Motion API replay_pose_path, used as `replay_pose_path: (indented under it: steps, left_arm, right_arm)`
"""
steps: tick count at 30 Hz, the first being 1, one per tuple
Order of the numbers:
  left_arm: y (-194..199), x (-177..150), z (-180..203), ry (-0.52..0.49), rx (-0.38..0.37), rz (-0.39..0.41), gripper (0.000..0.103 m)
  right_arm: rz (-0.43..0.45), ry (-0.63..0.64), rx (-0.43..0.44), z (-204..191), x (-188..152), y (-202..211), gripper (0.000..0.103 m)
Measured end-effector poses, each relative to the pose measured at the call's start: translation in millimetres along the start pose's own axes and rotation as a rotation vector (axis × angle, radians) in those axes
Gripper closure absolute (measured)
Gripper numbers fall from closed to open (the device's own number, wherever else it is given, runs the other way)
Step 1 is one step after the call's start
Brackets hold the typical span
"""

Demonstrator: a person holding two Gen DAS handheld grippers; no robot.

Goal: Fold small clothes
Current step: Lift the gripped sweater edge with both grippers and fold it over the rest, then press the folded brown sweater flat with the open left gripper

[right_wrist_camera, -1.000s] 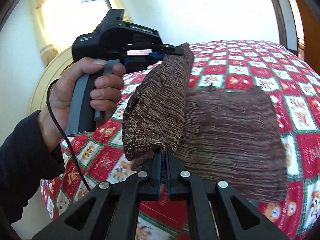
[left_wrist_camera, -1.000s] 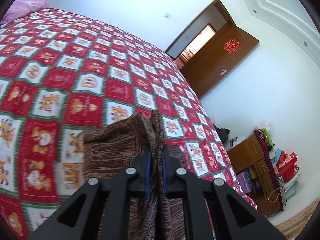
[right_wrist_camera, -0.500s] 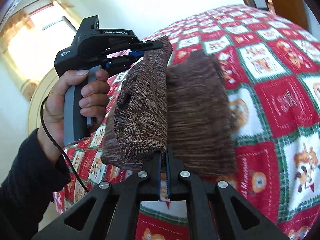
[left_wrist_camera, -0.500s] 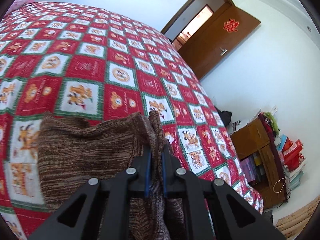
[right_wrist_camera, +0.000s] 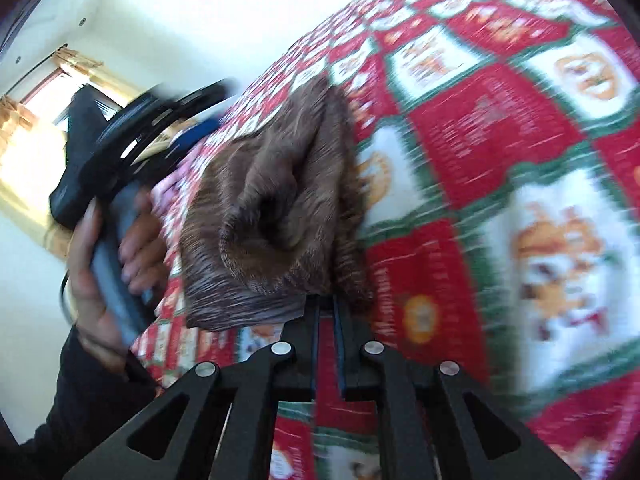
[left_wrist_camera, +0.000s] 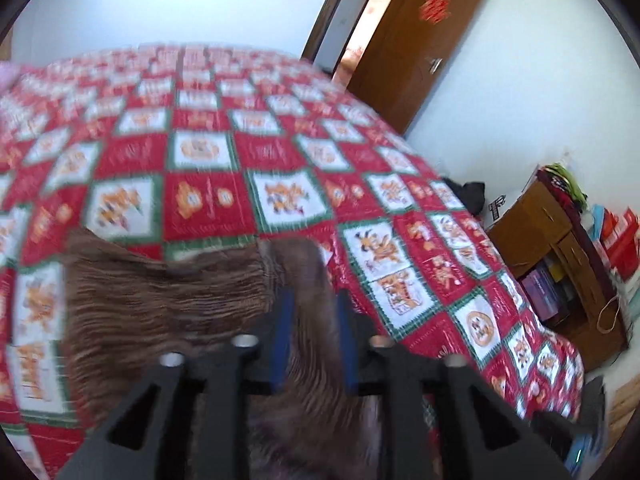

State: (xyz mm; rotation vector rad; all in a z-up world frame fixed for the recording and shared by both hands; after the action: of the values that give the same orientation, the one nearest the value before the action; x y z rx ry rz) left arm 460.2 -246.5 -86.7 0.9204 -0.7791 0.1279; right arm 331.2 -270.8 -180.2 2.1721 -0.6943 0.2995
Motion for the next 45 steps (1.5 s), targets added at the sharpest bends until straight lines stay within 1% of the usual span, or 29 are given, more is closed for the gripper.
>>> replay_pose_path:
  steps: [1, 3, 5, 6, 7, 8, 9, 11, 14, 15, 16, 17, 18, 20, 21, 24, 26, 27, 28, 30, 32, 34, 35, 36, 37, 39, 41, 43, 45]
  left_arm:
    - [17.1, -6.3, 0.2, -0.022, 0.02, 0.047, 0.041]
    - [40.4, -20.1, -2.2, -0.061, 0.063, 0.112, 0.028]
    - [56.0, -40.9, -8.3, -0.094, 0.111, 0.136, 0.028]
    - [60.8, -53.3, -12.5, -0.108, 0.145, 0.138, 0.028]
    - [64.9, -66.9, -17.9, -0.121, 0.192, 0.141, 0.028]
    - [67.5, -79.6, -24.1, -0.125, 0.218, 0.146, 0.028]
    - [66.0, -88.3, -29.1, -0.122, 0.231, 0.141, 0.028]
    - [62.5, -102.9, -40.8, -0.093, 0.248, 0.122, 0.028]
    - [58.9, -116.4, -58.1, -0.016, 0.222, 0.109, 0.028]
    - [59.0, -117.8, -58.7, -0.005, 0.214, 0.111, 0.028]
    - [60.3, -116.8, -59.8, 0.002, 0.203, 0.119, 0.026]
    - [61.4, -116.0, -59.5, 0.0, 0.204, 0.125, 0.023]
    - [63.1, -117.3, -58.6, -0.004, 0.21, 0.132, 0.018]
    - [63.8, -119.8, -58.3, -0.007, 0.205, 0.139, 0.009]
    - [63.8, -122.5, -57.9, -0.007, 0.199, 0.137, 0.008]
    - [58.8, -128.2, -59.7, -0.001, 0.166, 0.103, 0.003]
    - [52.3, -129.0, -60.6, 0.003, 0.158, 0.068, 0.003]
    - [48.0, -129.2, -61.1, 0.006, 0.156, 0.042, 0.003]
    - [44.5, -129.8, -61.3, 0.009, 0.161, 0.021, 0.003]
    - [45.1, -131.3, -58.4, 0.0, 0.171, 0.021, 0.003]
    - [44.9, -132.6, -55.8, -0.012, 0.184, 0.021, 0.003]
    - [44.9, -133.3, -54.8, -0.015, 0.185, 0.019, 0.002]
    - [45.2, -133.7, -54.2, -0.015, 0.187, 0.019, 0.001]
    - [45.7, -134.1, -54.1, -0.016, 0.188, 0.021, 0.001]
    - [46.0, -134.4, -54.3, -0.017, 0.188, 0.022, 0.001]
    - [47.0, -135.3, -54.6, -0.016, 0.186, 0.023, 0.001]
    - [47.5, -135.3, -55.6, -0.013, 0.182, 0.023, 0.001]
    - [46.9, -135.0, -56.0, -0.014, 0.18, 0.018, 0.0]
    - [45.4, -135.0, -55.9, -0.017, 0.183, 0.011, 0.0]
  right_arm:
    - [0.03, -0.001, -0.039, 2.2, 1.3, 7.8, 0.096]
    - [0.115, -0.001, -0.12, 5.5, 6.1, 24.2, 0.096]
    - [0.197, -0.002, -0.17, 3.6, 12.7, 38.8, 0.095]
    - [0.221, 0.012, -0.169, -1.9, 16.3, 43.3, 0.091]
    - [0.228, 0.035, -0.156, -10.2, 20.9, 43.4, 0.073]
    - [0.222, 0.056, -0.139, -18.1, 24.7, 41.2, 0.061]
    - [0.212, 0.076, -0.112, -27.7, 29.2, 36.6, 0.044]
    - [0.199, 0.112, -0.068, -44.9, 36.6, 25.2, 0.044]
    - [0.129, 0.19, -0.073, -70.2, 44.0, -7.3, 0.045]
    - [0.088, 0.2, -0.08, -74.5, 46.2, -21.9, 0.061]
    - [0.053, 0.204, -0.103, -76.2, 45.2, -32.0, 0.099]
    - [0.03, 0.196, -0.176, -72.8, 44.0, -39.7, 0.1]
    - [0.04, 0.183, -0.244, -66.4, 42.9, -39.1, 0.1]
    - [0.074, 0.17, -0.313, -55.2, 39.2, -27.2, 0.101]
    - [0.085, 0.167, -0.346, -49.0, 38.1, -22.5, 0.101]
    - [0.037, 0.171, -0.347, -35.7, 33.5, -22.0, 0.099]
    - [0.065, 0.176, -0.388, -39.1, 39.8, -17.1, 0.077]
    - [0.094, 0.174, -0.399, -42.8, 46.1, -12.1, 0.055]
    - [0.124, 0.175, -0.379, -48.2, 50.2, -7.2, 0.051]
    - [0.153, 0.209, -0.325, -61.4, 69.3, -6.0, 0.051]
    - [0.158, 0.254, -0.335, -73.0, 89.1, -17.9, 0.051]
    - [0.094, 0.278, -0.352, -75.2, 114.3, -48.1, 0.053]
    - [0.059, 0.273, -0.363, -72.4, 121.0, -61.1, 0.057]
    - [0.001, 0.266, -0.373, -67.0, 128.6, -79.7, 0.075]
    - [-0.051, 0.279, -0.404, -62.1, 133.9, -97.5, 0.1]
    - [-0.002, 0.319, -0.5, -59.2, 144.9, -106.2, 0.099]
    - [0.022, 0.309, -0.541, -53.8, 157.1, -107.1, 0.099]
    - [0.061, 0.297, -0.636, -43.6, 161.6, -102.0, 0.099]
    - [0.067, 0.284, -0.603, -41.3, 160.5, -93.9, 0.099]
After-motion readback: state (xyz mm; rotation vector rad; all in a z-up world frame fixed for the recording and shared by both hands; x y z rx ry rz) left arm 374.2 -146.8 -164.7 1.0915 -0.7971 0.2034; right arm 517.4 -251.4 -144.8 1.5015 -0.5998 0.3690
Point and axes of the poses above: each gripper's, at about its wrist camera, not at the fingertips, and y roughly against the way its jaws point, z to its right, x to its top, the point moved 2 cm from there along -y, roughly the way its jaws point, and after that the axes turned 2 degrees about -x, right-handed, at the moved point
